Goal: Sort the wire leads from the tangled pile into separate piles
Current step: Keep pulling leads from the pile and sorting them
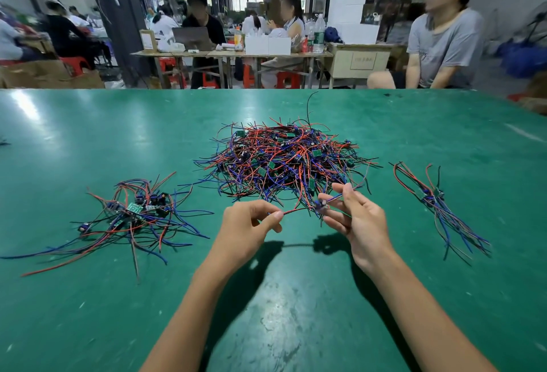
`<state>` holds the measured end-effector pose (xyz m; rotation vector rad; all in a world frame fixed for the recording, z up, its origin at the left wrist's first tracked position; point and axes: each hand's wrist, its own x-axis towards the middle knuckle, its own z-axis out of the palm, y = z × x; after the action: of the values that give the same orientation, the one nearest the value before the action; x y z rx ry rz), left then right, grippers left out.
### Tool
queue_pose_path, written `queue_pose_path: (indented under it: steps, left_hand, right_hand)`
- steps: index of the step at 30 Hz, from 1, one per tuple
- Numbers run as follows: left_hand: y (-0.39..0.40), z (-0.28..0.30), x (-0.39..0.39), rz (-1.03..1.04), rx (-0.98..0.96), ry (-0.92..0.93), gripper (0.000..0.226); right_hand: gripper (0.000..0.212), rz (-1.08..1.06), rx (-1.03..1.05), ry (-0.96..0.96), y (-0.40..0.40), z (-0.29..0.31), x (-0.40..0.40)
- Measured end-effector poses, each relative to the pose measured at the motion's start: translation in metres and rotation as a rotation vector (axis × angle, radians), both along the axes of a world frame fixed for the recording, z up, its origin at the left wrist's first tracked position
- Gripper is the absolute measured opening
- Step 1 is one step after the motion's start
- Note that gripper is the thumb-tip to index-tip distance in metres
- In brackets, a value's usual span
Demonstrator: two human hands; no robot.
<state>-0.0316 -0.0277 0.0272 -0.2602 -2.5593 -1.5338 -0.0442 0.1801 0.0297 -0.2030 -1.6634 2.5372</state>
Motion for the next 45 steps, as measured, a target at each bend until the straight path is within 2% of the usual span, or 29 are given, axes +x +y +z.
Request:
queue_pose_path:
  steps: [6,14,21,24,27,29,33,36,38,39,40,41,45]
  left_hand:
    - [0.003,0.000,0.001,-0.024,-0.081,0.033,0.020]
    - [0.003,-0.001,-0.002,0.048,-0.085,0.116,0.008]
    - [-0.001,-0.003,-0.004,0.082,-0.069,0.166,0.010]
    - [-0.001,-0.003,-0.002,0.114,-0.157,0.270,0.011]
    - [0.000,-0.004,-0.001,0.320,-0.341,0.392,0.033]
    - [0.000,-0.003,-0.001,0.378,-0.312,0.387,0.041]
    - [0.001,-0.004,-0.004,0.417,-0.273,0.346,0.037]
    - [0.003,-0.005,-0.004,0.415,-0.257,0.318,0.035]
    - [0.003,-0.005,-0.005,0.417,-0.245,0.295,0.034]
    - [0.003,-0.005,-0.006,0.418,-0.240,0.285,0.033]
    - [0.004,-0.006,-0.005,0.417,-0.237,0.275,0.032]
    - [0.004,-0.006,-0.005,0.412,-0.237,0.265,0.031]
    - [0.004,-0.007,-0.005,0.398,-0.244,0.227,0.030]
  right_hand:
    - [0.025,-0.064,-0.066,-0.010,0.001,-0.002,-0.001]
    - [0.022,0.036,-0.092,-0.025,0.003,-0.003,-0.002]
    - [0.015,0.105,0.103,0.010,-0.001,-0.002,0.003]
    - [0.012,0.012,0.017,0.050,0.002,0.005,0.002]
    - [0.011,-0.183,-0.158,0.113,0.024,0.021,-0.011]
    - [0.010,-0.344,-0.289,0.146,0.047,0.034,-0.024]
    - [0.012,-0.676,-0.499,0.066,0.093,0.044,-0.046]
    - [0.016,-0.666,-0.800,-0.035,0.118,0.023,-0.042]
    - [0.017,-0.613,-0.758,-0.226,0.120,0.012,-0.039]
    - [0.024,-0.593,-0.824,-0.238,0.123,0.008,-0.044]
    - [0.033,-0.601,-0.673,-0.217,0.127,0.009,-0.049]
    - [0.038,-0.599,-0.609,-0.224,0.129,0.010,-0.046]
    - [0.027,-0.599,-0.555,-0.233,0.121,0.023,-0.042]
